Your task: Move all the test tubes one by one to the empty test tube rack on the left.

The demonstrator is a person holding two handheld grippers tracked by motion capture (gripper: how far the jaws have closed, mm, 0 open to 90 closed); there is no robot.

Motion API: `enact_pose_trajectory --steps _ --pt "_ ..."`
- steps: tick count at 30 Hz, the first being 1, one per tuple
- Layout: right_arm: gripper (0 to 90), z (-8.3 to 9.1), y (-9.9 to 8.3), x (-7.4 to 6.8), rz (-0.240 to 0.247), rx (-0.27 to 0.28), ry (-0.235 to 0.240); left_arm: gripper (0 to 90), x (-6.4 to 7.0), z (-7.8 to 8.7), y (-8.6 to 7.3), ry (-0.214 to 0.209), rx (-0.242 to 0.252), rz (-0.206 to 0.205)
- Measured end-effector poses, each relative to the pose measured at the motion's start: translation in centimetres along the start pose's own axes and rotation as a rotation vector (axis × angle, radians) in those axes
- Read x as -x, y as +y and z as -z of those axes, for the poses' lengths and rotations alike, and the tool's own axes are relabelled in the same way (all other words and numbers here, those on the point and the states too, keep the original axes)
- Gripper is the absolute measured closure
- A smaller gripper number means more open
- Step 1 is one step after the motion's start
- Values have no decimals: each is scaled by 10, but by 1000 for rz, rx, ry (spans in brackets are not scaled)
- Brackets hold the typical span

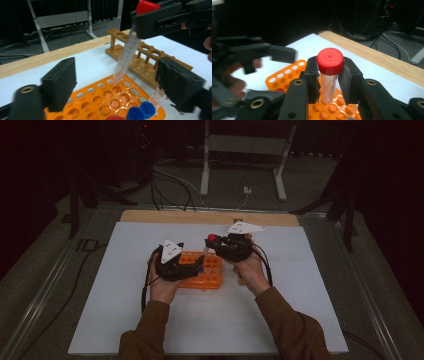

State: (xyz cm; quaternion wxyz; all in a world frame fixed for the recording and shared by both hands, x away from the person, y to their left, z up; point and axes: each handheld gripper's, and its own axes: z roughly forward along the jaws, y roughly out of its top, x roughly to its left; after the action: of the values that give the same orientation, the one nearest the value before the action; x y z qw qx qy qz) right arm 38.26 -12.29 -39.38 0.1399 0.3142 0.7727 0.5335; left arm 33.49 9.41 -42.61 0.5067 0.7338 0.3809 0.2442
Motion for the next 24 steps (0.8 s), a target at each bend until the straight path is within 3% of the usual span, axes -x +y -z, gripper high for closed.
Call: enact_pose_trajectory --steps 3,7,14,19,20,24 --pt "707 -3 1 -7 7 -8 21 407 4 -5 1 -18 -12 -44" --pt "707 -5 3 -12 19 -15 42 556 7 -10 2 -25 -32 -83" --pt "707 -9 2 -15 7 -22 69 713 6 -13 3 -12 -33 -108" --pt "702 -12 2 -15 4 -29 71 741 7 -14 1 -5 -42 -147" --pt "688 -12 2 -15 13 -30 75 745 7 -14 1 2 -44 -149" --pt "495 -10 1 -14 11 -16 87 752 -1 -13 -1 27 -48 -131"
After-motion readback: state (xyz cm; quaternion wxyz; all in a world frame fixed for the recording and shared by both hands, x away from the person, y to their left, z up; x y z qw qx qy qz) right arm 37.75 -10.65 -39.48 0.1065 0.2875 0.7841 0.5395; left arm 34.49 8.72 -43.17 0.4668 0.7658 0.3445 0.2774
